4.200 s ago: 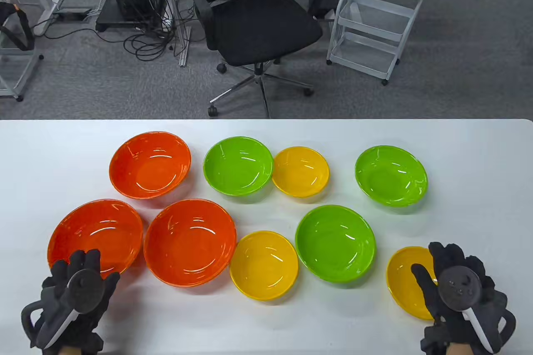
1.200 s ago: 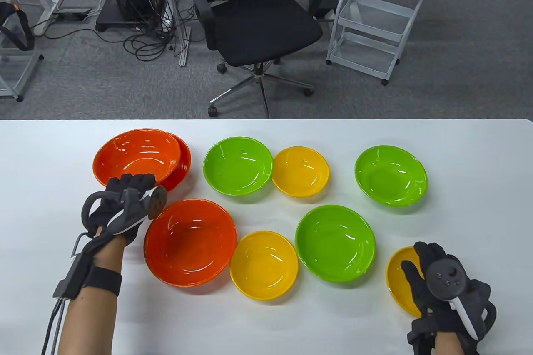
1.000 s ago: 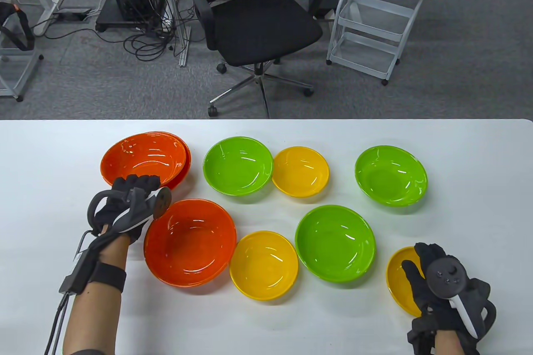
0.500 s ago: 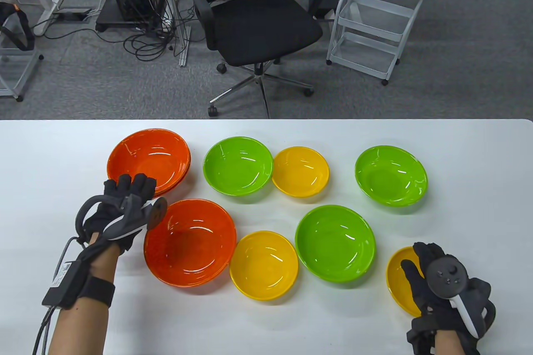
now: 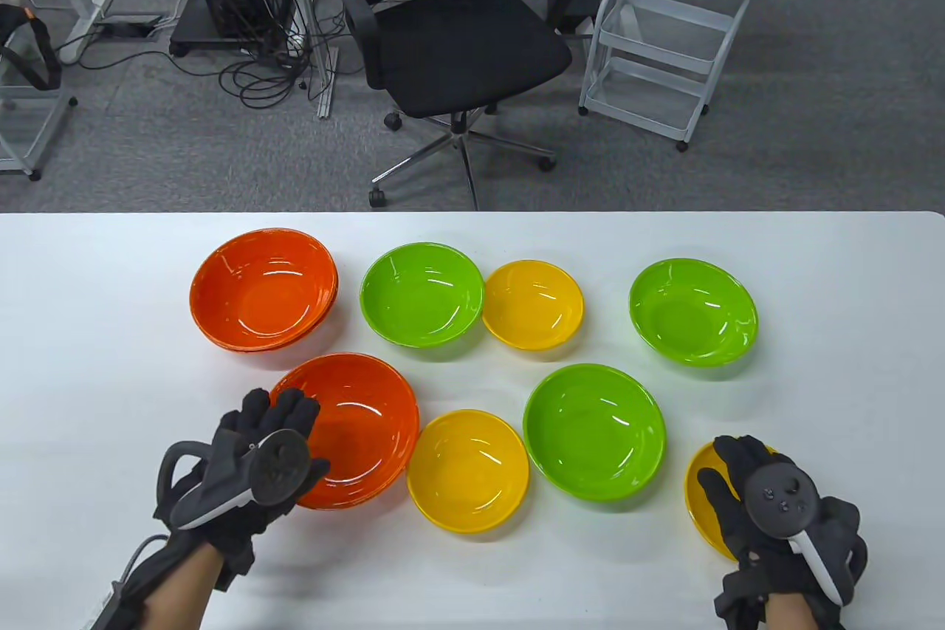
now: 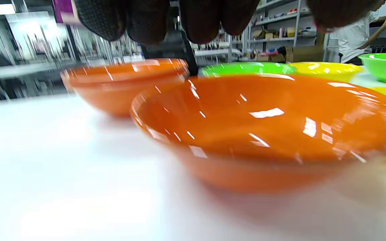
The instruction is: Nest bowls by color group
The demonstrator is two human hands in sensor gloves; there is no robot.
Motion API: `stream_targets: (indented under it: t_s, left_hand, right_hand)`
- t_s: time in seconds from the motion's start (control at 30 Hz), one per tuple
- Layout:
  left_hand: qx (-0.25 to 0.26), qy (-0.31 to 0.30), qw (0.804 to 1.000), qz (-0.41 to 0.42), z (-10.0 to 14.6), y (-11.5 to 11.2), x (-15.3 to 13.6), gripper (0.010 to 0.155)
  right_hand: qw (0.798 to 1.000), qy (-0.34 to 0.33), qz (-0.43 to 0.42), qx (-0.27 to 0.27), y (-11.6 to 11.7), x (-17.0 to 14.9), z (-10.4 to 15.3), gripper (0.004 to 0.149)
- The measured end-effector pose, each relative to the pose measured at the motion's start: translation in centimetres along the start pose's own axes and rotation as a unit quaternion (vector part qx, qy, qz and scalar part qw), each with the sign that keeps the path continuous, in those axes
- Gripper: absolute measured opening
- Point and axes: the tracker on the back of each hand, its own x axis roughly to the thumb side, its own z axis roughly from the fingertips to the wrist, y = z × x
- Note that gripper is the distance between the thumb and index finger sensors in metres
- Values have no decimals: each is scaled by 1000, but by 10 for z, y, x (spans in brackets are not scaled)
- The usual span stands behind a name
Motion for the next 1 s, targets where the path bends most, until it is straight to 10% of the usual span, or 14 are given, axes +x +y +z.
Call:
stream_targets:
  t_s: [0.3, 0.5, 1.0]
  left_hand:
    - [-50, -24, 998, -18, -12, -47, 43, 85]
    - [-28, -23, 996, -77, -18, -61, 55, 59]
    - [98, -50, 987, -119, 20, 8, 29, 50]
  right_hand:
    - [1000, -3, -3, 11, 4, -1, 0, 59]
    - [1000, -1, -3, 14, 3, -1, 0, 59]
    - [1000, -23, -4, 7, 0, 5, 5, 58]
